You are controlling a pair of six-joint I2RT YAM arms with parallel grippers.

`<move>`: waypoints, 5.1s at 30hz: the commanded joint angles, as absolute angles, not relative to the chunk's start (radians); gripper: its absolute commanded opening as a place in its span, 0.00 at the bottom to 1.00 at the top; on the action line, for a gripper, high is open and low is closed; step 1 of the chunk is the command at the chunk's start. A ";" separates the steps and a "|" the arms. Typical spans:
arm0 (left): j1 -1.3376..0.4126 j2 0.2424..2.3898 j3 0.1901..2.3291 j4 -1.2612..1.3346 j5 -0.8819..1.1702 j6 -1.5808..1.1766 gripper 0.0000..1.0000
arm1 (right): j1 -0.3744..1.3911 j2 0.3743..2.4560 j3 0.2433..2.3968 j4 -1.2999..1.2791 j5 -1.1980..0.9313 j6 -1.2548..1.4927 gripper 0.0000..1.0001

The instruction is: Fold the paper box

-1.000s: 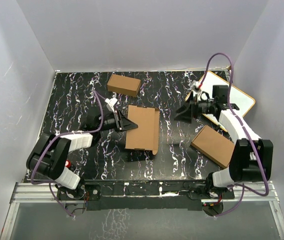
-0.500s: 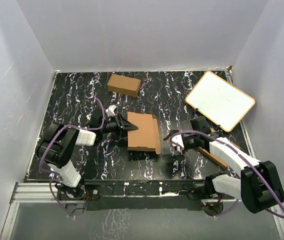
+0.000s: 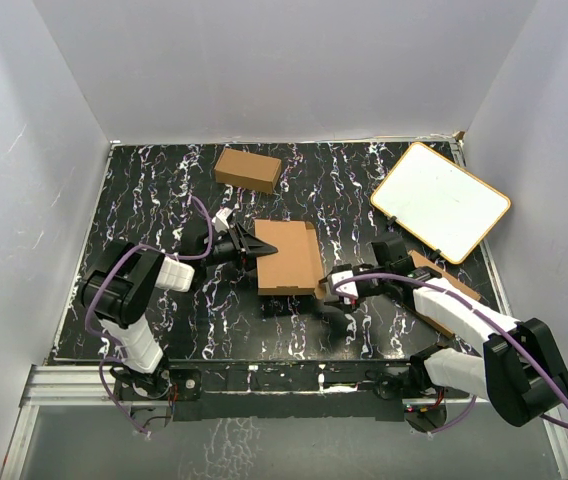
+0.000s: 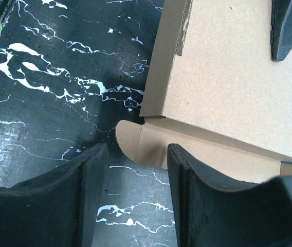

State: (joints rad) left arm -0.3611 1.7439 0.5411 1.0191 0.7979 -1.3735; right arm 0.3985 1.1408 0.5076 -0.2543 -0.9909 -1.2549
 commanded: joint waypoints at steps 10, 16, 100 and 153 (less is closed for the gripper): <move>-0.354 1.755 0.543 1.124 0.864 -1.360 0.00 | 0.402 1.120 0.561 -0.181 -1.034 -1.142 0.29; -0.354 1.746 0.548 1.140 0.897 -1.274 0.00 | 0.403 1.120 0.577 -0.193 -1.068 -1.096 0.16; -0.409 1.653 0.681 0.767 0.893 -0.793 0.00 | 0.390 1.180 0.722 -0.372 -1.058 -0.955 0.32; -0.421 1.439 0.725 0.281 0.986 -0.050 0.00 | 0.160 1.218 0.609 0.055 -1.226 -0.922 0.69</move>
State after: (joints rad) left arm -0.4160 1.4853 0.7383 0.2558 0.9859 -0.1066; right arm 0.1322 1.2182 0.6060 -0.0521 -1.2015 -0.9226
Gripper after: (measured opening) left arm 0.314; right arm 0.707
